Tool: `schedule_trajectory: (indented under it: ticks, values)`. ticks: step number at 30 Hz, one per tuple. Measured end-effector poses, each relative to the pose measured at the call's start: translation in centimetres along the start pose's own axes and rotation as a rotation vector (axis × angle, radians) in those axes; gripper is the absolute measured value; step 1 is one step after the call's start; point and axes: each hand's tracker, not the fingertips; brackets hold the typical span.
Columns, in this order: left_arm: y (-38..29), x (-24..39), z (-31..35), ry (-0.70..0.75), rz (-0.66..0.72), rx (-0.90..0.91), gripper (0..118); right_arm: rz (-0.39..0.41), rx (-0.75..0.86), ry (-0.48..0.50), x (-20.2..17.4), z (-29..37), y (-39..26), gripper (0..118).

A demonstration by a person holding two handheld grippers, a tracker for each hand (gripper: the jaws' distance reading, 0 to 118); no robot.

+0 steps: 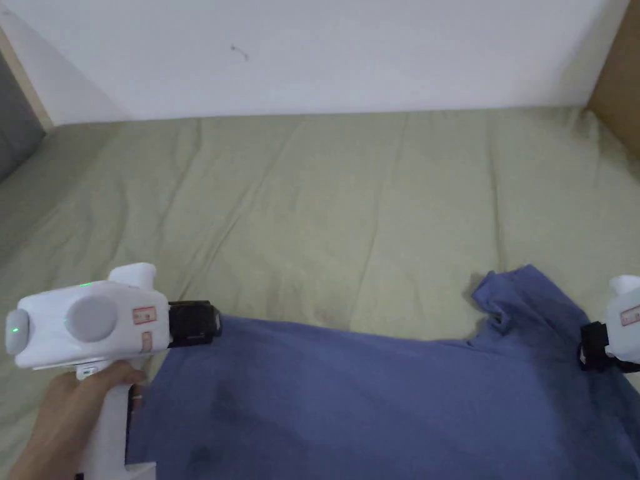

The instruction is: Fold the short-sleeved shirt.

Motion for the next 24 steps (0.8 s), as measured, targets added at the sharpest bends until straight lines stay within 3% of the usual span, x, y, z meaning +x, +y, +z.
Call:
schedule_trajectory:
  ticks: [4, 5, 6, 8, 11, 13, 14, 19, 24]
  values:
    - [1.9, 1.0, -4.5, 0.095, -0.068, -0.054, 107, 0.027, -0.001, -0.024, -0.7, -0.1, -0.1, 2]
    - [2.2, 1.1, -5.7, 0.131, -0.089, -0.068, 103, 0.042, 0.001, -0.032, -0.8, -0.1, -0.2, 2]
    - [2.2, 1.0, -6.8, 0.147, -0.111, -0.090, 86, 0.048, 0.001, -0.034, -0.9, 0.0, -0.2, 2]
    - [1.3, 1.2, -7.2, 0.137, -0.083, -0.110, 86, 0.046, 0.001, -0.037, -0.8, -0.1, 0.0, 2]
    - [1.4, 1.6, -5.7, 0.151, -0.091, -0.085, 55, 0.054, -0.002, -0.040, -0.9, 0.1, 0.1, 2]
    - [1.5, 1.8, -5.1, 0.156, -0.122, -0.081, 11, 0.048, 0.009, -0.038, -0.9, 0.9, 0.2, 2]
    - [1.4, 2.0, -4.6, 0.146, -0.130, -0.079, 3, 0.028, 0.022, -0.027, -0.7, 1.5, 0.2, 2]
    - [0.7, 1.8, 0.0, 0.071, -0.103, -0.072, 3, -0.019, 0.069, 0.039, 0.3, 5.8, -0.3, 2]
    - [-1.5, 0.8, 8.4, -0.021, -0.095, 0.006, 3, -0.012, 0.129, 0.077, 1.1, 11.9, -2.8, 2]
